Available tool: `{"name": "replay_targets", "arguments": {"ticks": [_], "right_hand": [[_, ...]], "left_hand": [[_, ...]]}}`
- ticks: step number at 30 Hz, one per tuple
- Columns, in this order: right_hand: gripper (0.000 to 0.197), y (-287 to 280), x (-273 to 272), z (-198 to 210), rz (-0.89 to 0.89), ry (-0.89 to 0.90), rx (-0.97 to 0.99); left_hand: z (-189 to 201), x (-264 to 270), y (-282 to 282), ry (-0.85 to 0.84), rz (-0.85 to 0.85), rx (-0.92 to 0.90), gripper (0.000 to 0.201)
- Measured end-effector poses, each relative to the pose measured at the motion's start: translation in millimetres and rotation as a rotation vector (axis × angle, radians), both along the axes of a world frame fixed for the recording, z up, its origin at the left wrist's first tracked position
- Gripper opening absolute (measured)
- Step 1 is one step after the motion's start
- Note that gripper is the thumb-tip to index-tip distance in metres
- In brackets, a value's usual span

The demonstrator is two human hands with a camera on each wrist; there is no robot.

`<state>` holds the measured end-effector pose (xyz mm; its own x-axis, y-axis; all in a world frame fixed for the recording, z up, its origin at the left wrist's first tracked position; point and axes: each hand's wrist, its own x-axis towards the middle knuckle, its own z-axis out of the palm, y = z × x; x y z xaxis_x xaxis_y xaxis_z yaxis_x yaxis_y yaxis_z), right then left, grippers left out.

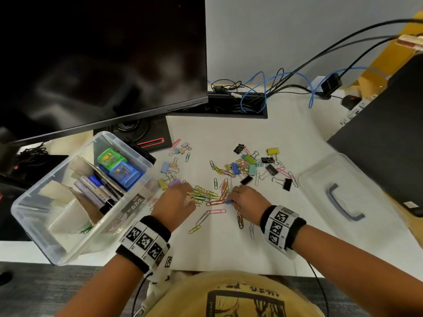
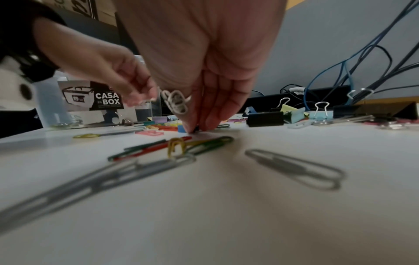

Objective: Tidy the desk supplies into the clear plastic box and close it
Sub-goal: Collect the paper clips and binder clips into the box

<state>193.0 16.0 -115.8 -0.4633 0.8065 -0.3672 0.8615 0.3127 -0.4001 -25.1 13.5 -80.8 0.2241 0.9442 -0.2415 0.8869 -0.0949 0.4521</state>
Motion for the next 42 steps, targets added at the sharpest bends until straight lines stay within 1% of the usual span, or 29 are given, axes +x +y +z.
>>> {"name": "replay_targets", "arguments": {"ticks": [2, 5, 8, 10, 12, 14, 16, 17, 18, 19, 20, 22, 24, 25, 26, 27, 28, 29, 31, 32, 34, 36, 37, 38, 39, 42], "right_hand": [[0.028, 0.4, 1.2, 0.9, -0.001, 0.028, -0.026], [0.025, -0.1, 8.9, 8.9, -0.043, 0.162, -0.018], [0.024, -0.8, 35.8, 18.7, -0.124, 0.258, 0.04], [0.02, -3.5, 60.8, 19.5, -0.209, 0.229, 0.088], [0.02, -9.2, 82.7, 13.3, -0.275, 0.143, 0.115], [0.021, -15.7, 91.1, 7.9, -0.313, 0.069, 0.11], [0.017, -22.1, 87.9, 8.2, -0.304, 0.014, 0.174], [0.021, -25.4, 85.1, 8.8, -0.282, 0.011, 0.197], [0.029, -29.6, 82.6, 9.9, -0.235, 0.012, 0.225], [0.036, -34.3, 80.2, 8.6, -0.17, 0.024, 0.254], [0.04, -40.7, 77.4, 6.3, -0.101, 0.044, 0.215], [0.042, -51.1, 69.8, 2.6, -0.045, 0.105, 0.051], [0.041, -54.3, 60.0, -3.3, -0.075, 0.125, -0.023], [0.04, -51.3, 52.3, -3.8, -0.104, 0.145, -0.028], [0.037, -46.3, 44.0, -4.1, -0.122, 0.147, -0.024], [0.034, -39.7, 35.0, -3.7, -0.12, 0.133, -0.024], [0.032, -33.1, 25.9, -2.4, -0.106, 0.105, -0.037], [0.031, -25.6, 17.0, -0.8, -0.096, 0.08, -0.05], [0.036, -12.0, 3.0, 4.1, -0.073, 0.047, -0.023], [0.043, -7.4, -2.6, 7.7, -0.049, 0.043, -0.001], [0.065, -2.2, -10.0, 15.2, 0.029, 0.011, -0.027], [0.089, -1.9, -16.5, 19.9, 0.123, -0.088, -0.078], [0.094, -2.6, -20.8, 20.4, 0.17, -0.137, -0.077], [0.093, -3.3, -25.3, 18.2, 0.206, -0.164, -0.067], [0.088, -2.8, -29.9, 15.5, 0.222, -0.168, -0.051], [0.062, 5.6, -42.3, 11.5, 0.205, -0.112, -0.009]], "left_hand": [[2.5, 10.9, 15.9, -0.006, 0.013, 0.039, 0.025], [-3.0, 24.9, 43.3, 0.044, 0.064, 0.013, 0.026], [-9.7, 31.8, 60.0, 0.084, 0.101, -0.048, 0.03], [-13.9, 31.8, 63.5, 0.118, 0.106, -0.09, 0.036], [-15.6, 35.8, 62.4, 0.164, 0.072, -0.055, 0.041], [-16.2, 49.3, 53.4, 0.189, -0.073, 0.012, 0.041], [-20.4, 63.5, 37.1, 0.195, -0.288, 0.04, 0.042], [-22.6, 66.8, 28.5, 0.213, -0.358, 0.01, 0.044], [-27.2, 66.1, 20.8, 0.254, -0.393, -0.037, 0.047], [-32.3, 61.0, 14.3, 0.298, -0.409, -0.082, 0.053], [-35.6, 53.2, 8.8, 0.323, -0.419, -0.113, 0.063], [-42.8, 35.5, -2.5, 0.305, -0.445, -0.122, 0.084], [-42.0, 28.1, -14.7, 0.286, -0.501, -0.088, 0.092], [-40.4, 28.4, -21.4, 0.278, -0.497, -0.046, 0.092], [-38.7, 29.4, -27.1, 0.241, -0.476, -0.041, 0.093], [-38.4, 29.7, -33.5, 0.187, -0.434, -0.072, 0.097], [-36.7, 29.5, -39.3, 0.138, -0.376, -0.168, 0.1], [-34.6, 27.6, -42.0, 0.107, -0.324, -0.225, 0.099], [-32.0, 20.8, -43.7, 0.112, -0.242, -0.173, 0.094], [-31.5, 16.0, -44.5, 0.122, -0.2, -0.135, 0.092], [-27.9, 8.8, -45.2, 0.158, -0.124, -0.111, 0.083], [-27.7, 5.8, -45.4, 0.144, -0.071, -0.107, 0.069], [-27.9, 6.6, -44.6, 0.124, -0.049, -0.111, 0.062], [-27.8, 7.7, -43.2, 0.096, -0.021, -0.112, 0.055], [-28.5, 8.8, -41.6, 0.074, 0.011, -0.111, 0.05], [-30.2, 12.2, -38.2, 0.052, 0.08, -0.091, 0.037]]}}
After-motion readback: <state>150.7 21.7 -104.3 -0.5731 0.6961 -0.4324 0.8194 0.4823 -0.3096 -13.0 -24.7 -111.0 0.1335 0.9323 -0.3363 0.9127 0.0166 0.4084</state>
